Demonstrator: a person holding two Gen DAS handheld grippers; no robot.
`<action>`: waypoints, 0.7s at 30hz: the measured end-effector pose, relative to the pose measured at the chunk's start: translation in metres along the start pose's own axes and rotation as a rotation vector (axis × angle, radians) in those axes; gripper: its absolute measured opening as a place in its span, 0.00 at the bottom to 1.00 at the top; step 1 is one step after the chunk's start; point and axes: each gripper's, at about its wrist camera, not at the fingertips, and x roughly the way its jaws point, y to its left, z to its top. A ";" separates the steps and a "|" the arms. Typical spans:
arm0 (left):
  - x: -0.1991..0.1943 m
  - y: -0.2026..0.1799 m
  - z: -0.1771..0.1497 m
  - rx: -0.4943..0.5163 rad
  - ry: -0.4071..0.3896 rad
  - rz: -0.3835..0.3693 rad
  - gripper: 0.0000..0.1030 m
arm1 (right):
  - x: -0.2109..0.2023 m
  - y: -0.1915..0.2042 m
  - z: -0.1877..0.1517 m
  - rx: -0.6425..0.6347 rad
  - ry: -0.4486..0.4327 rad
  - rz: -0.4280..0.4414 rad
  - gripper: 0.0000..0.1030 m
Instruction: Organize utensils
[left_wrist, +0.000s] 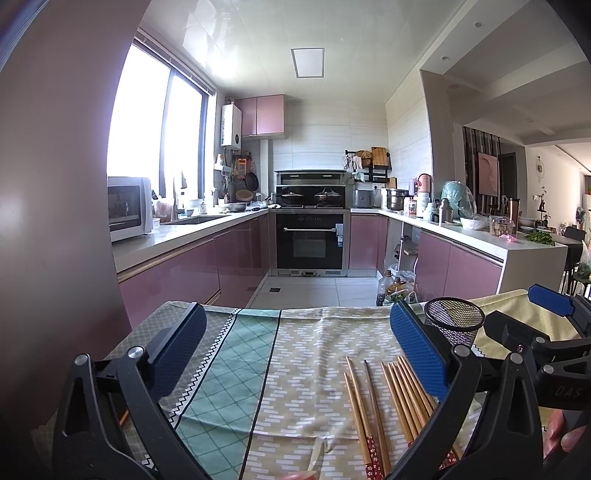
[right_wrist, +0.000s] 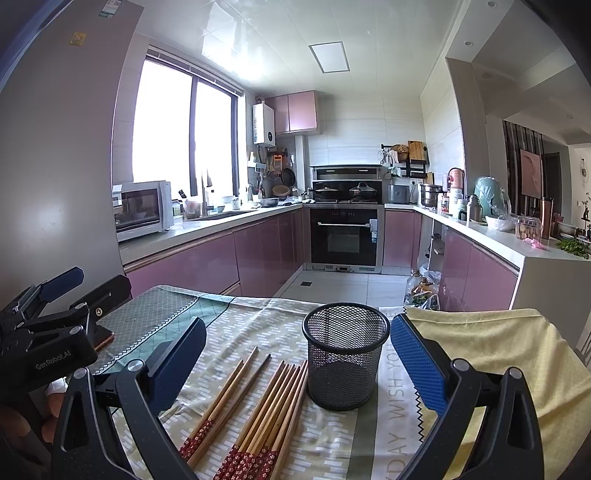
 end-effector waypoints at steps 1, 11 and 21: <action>0.000 0.000 0.000 0.001 0.001 0.001 0.96 | 0.000 0.000 0.000 0.001 0.001 0.000 0.94; 0.001 -0.001 0.001 0.006 0.000 0.008 0.96 | 0.001 -0.001 0.000 0.001 0.003 0.000 0.94; 0.003 -0.006 -0.001 0.014 0.007 0.015 0.96 | 0.004 -0.002 -0.001 -0.001 0.011 0.006 0.94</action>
